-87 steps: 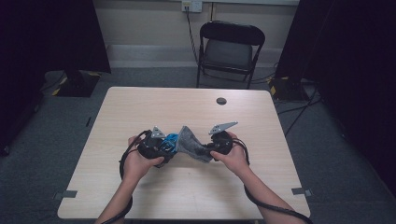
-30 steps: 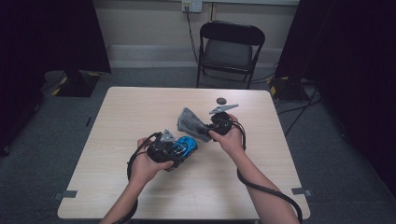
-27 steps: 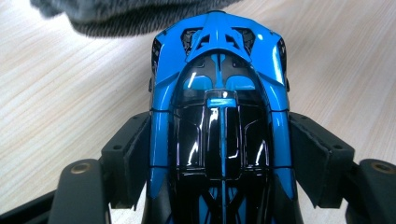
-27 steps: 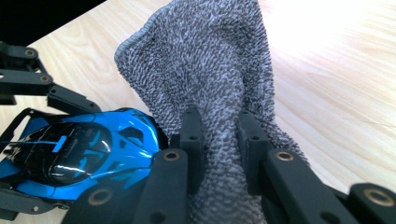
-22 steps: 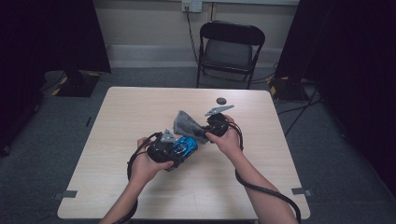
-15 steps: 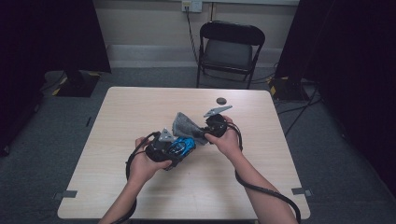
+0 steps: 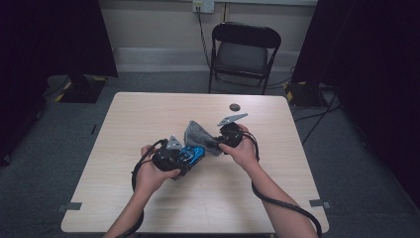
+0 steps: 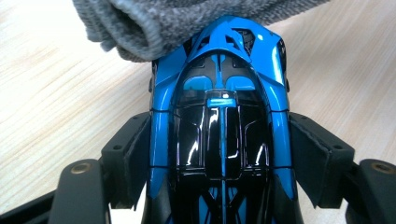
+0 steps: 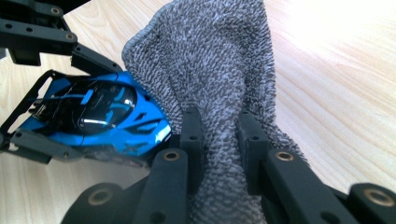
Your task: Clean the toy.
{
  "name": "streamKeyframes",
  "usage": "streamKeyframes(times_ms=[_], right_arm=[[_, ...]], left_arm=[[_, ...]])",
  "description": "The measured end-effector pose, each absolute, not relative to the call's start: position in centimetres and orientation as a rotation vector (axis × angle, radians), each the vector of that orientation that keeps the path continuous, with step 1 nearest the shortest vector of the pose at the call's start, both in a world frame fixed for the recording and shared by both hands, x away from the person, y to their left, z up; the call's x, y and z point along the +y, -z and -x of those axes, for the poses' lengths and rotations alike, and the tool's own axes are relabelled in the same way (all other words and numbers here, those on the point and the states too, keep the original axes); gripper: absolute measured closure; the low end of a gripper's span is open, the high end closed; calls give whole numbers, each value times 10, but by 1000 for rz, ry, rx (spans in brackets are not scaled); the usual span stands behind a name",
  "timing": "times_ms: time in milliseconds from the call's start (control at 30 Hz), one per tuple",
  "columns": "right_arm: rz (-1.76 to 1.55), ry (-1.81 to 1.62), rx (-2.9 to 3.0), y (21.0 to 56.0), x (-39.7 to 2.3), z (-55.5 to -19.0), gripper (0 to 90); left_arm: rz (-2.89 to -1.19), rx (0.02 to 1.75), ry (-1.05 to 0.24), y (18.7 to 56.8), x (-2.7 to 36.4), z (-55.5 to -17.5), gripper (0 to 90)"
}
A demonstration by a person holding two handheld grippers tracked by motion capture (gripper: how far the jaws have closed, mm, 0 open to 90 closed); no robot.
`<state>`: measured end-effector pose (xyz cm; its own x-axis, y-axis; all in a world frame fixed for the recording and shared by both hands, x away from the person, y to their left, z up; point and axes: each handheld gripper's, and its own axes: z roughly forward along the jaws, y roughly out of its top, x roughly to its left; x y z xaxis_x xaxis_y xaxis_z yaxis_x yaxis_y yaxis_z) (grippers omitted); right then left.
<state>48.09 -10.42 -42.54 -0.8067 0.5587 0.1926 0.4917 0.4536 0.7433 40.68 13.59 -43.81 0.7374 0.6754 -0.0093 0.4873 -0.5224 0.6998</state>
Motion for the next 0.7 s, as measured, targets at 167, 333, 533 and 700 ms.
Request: streamKeyframes(times_ms=[167,333,533,700], right_arm=[[-949,-1308,2616,428,-109,-478,759],[-942,-1322,2624,431,-111,-474,759],[-930,-1341,2634,435,-115,-469,759],[-922,-1360,2648,439,-119,-463,759]], left_arm=[[-2218,893,-348,439,140,-408,285],[-2215,910,-359,440,144,-410,285],[-2210,922,-363,440,146,-410,285],[-2212,933,-355,441,147,-411,285]])
